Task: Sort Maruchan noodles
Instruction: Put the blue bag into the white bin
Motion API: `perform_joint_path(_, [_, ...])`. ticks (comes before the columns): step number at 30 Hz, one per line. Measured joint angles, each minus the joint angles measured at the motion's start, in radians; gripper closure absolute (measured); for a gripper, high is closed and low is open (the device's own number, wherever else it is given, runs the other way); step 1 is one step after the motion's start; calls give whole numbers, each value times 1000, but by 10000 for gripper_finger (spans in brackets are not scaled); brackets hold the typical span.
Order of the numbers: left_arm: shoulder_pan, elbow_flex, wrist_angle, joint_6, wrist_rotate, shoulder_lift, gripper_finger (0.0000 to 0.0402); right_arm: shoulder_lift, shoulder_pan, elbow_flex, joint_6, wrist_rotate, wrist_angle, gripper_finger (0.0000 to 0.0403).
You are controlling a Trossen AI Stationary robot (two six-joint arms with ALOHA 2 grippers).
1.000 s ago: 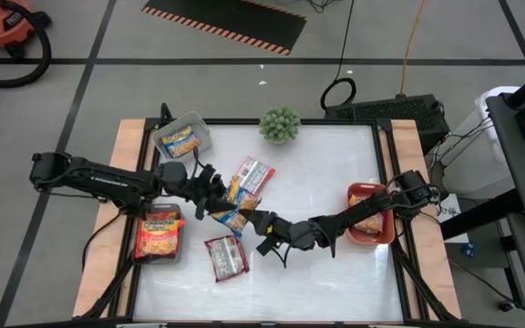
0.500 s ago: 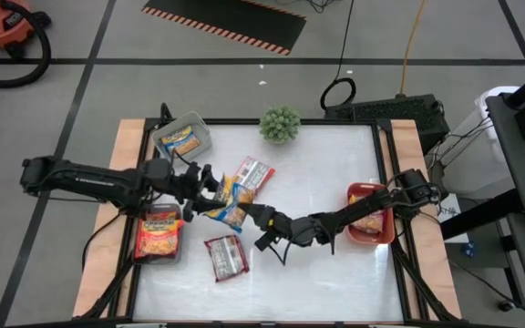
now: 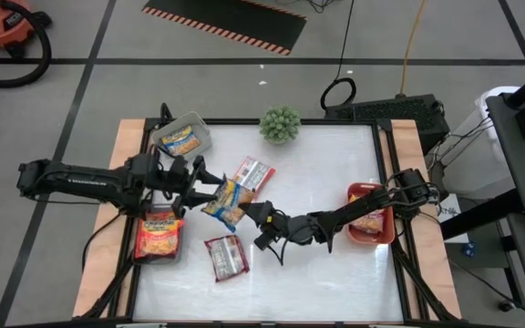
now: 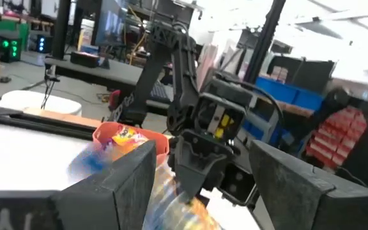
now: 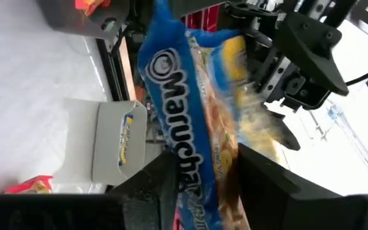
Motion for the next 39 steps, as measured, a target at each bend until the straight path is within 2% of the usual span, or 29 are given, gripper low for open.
perform_joint_path(4, [2, 0, -5, -12, 0, 1, 148, 0, 0, 0, 2, 0, 8, 272])
perform_joint_path(9, [-3, 0, -5, 115, 0, 1, 148, 0, 0, 0, 2, 0, 11, 278])
perform_joint_path(13, [-12, 0, -7, 172, 0, 1, 148, 0, -10, 0, 51, 2, 13, 298])
perform_joint_path(22, [-23, -1, -40, 212, 0, 2, 148, -2, -42, 0, 333, 21, -37, 330])
perform_joint_path(31, [-23, -2, -132, 288, -1, 2, 148, -2, -85, 1, 785, -130, -155, 330])
perform_joint_path(36, [-23, -2, -173, 301, -6, 3, 148, -2, -123, 1, 1036, -310, -270, 330])
perform_joint_path(39, [-23, -2, -173, 309, -23, 3, 148, -2, -153, 2, 1208, -467, -333, 330])
